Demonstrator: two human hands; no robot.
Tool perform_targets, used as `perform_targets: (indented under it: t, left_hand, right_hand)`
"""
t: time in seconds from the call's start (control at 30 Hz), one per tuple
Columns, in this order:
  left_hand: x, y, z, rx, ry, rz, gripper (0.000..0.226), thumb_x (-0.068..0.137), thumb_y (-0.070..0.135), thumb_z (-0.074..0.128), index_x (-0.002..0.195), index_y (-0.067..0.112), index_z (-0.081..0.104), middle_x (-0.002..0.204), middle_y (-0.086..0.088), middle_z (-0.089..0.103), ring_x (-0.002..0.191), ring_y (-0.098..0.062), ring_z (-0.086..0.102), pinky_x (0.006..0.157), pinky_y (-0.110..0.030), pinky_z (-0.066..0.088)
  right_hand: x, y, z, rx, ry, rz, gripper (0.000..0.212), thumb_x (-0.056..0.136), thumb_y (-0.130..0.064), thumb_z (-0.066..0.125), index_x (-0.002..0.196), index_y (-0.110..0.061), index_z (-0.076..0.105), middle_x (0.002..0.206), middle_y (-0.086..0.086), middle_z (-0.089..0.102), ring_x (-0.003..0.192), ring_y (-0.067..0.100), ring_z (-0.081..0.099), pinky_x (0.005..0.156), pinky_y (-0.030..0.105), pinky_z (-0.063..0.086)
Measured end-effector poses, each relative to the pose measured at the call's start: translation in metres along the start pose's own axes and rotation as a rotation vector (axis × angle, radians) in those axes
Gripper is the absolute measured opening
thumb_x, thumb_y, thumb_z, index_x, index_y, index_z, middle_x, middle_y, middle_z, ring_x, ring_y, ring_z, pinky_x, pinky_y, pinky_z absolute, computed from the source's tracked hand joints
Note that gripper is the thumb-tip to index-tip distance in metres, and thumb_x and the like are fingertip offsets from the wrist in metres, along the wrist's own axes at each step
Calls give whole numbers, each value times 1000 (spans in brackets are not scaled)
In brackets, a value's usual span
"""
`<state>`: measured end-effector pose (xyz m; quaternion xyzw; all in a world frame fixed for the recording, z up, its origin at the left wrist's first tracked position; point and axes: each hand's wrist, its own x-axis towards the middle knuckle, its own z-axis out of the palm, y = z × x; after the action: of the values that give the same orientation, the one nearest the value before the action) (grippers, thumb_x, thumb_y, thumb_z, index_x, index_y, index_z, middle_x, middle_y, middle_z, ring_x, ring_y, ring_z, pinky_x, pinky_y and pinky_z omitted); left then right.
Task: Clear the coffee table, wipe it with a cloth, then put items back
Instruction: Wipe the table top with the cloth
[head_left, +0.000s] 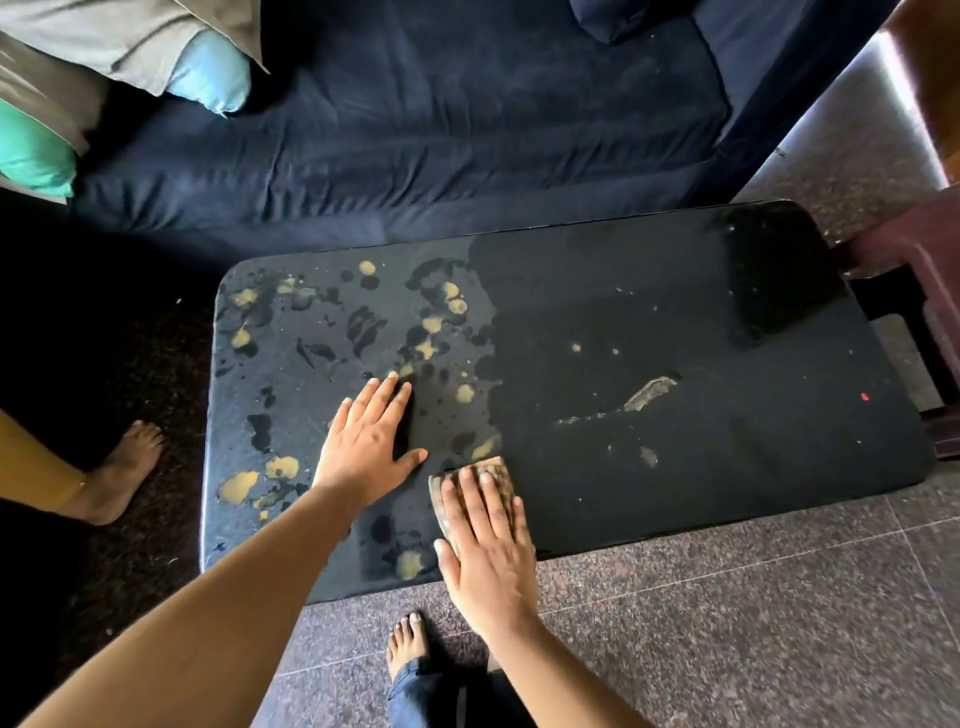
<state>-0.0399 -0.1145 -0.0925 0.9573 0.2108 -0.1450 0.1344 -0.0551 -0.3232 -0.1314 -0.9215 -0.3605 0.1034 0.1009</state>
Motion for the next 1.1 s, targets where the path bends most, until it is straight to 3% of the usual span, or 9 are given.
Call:
perform_targets:
  t: [0.07, 0.13, 0.3, 0.5, 0.7, 0.73, 0.9, 0.97, 1.1]
  left_hand:
    - [2, -6, -4, 24, -14, -3, 92, 87, 59, 52, 154, 22, 0, 161, 3, -7, 148, -18, -7, 119, -37, 3]
    - [5, -11, -7, 49, -28, -7, 98, 84, 64, 52, 153, 22, -4, 161, 3, -10, 148, -18, -9, 119, -37, 2]
    - [10, -24, -12, 65, -98, -32, 117, 72, 75, 57, 152, 22, -11, 160, 2, -15, 147, -19, -11, 120, -38, 2]
    - [11, -42, -13, 50, -146, -55, 131, 63, 77, 63, 150, 22, -17, 159, 0, -18, 147, -21, -14, 120, -40, 1]
    - [14, -44, -17, 38, -186, -48, 136, 62, 75, 66, 149, 20, -21, 158, -1, -22, 146, -22, -17, 120, -41, -2]
    - [15, -44, -17, 39, -186, -43, 136, 61, 75, 67, 149, 20, -21, 158, -1, -22, 146, -22, -17, 120, -41, -2]
    - [21, -42, -17, 33, -210, -31, 139, 59, 75, 69, 149, 19, -21, 157, -1, -25, 145, -21, -19, 120, -41, -2]
    - [22, -40, -18, 24, -242, -33, 140, 59, 74, 70, 149, 18, -22, 156, 0, -27, 145, -21, -21, 120, -41, -2]
    - [25, -36, -19, 34, -282, -59, 141, 60, 70, 73, 148, 17, -23, 156, -1, -29, 144, -22, -23, 119, -41, -2]
  right_hand:
    - [2, 14, -1, -38, -12, -96, 67, 89, -48, 40, 150, -28, 22, 157, -4, 19, 144, 19, 23, 111, 49, 22]
    - [8, 27, -2, -77, -1, -66, 66, 89, -47, 39, 150, -29, 22, 158, -6, 16, 144, 17, 20, 110, 49, 20]
    - [34, 9, -8, 16, 56, 324, 65, 89, -44, 34, 149, -24, 21, 156, 3, 25, 143, 24, 24, 109, 52, 27]
    - [43, -3, -2, -64, 7, -61, 64, 90, -47, 38, 149, -29, 23, 157, -6, 19, 145, 18, 18, 110, 51, 31]
    - [71, 5, -9, 5, 108, 465, 64, 89, -46, 32, 148, -21, 29, 155, 3, 27, 142, 27, 25, 109, 53, 30]
    - [73, -4, -9, 16, 102, 432, 65, 89, -47, 32, 149, -21, 27, 156, 3, 26, 143, 27, 24, 110, 52, 28]
    - [70, -1, -5, -89, 15, -86, 63, 90, -48, 37, 149, -29, 25, 156, -6, 23, 145, 18, 19, 111, 50, 30]
    - [79, 15, -7, -124, 18, 19, 64, 90, -48, 35, 149, -30, 22, 157, -8, 20, 145, 17, 18, 111, 51, 29]
    - [102, 0, -7, 7, 115, 472, 63, 90, -46, 29, 149, -23, 28, 156, 1, 26, 143, 25, 23, 109, 52, 29]
